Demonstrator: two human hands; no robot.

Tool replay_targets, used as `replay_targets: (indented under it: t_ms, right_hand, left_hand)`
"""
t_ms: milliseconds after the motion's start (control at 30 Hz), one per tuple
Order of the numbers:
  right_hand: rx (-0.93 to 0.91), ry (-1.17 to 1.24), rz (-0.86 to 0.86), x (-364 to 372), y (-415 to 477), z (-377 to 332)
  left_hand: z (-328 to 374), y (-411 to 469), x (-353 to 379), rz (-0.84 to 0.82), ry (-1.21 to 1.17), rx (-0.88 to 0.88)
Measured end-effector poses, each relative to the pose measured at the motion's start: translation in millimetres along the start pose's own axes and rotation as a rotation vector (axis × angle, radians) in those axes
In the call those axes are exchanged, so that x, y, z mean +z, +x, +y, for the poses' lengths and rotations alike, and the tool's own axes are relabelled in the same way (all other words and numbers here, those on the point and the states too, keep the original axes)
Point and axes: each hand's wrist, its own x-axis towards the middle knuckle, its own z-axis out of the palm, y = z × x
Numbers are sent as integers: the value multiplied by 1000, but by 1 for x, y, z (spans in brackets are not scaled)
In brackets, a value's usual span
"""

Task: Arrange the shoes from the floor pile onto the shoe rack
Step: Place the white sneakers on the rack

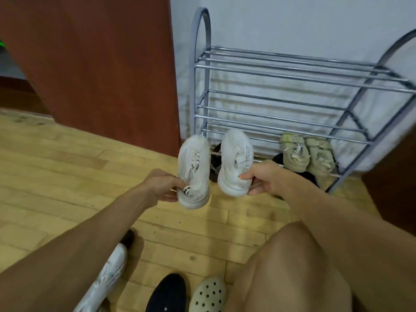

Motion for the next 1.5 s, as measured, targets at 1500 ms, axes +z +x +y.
replay_targets:
  t_ms: [1500]
  right_hand:
    - [-231,-596,142,-21,98,-56]
  left_hand:
    - [81,107,38,-73,364,215]
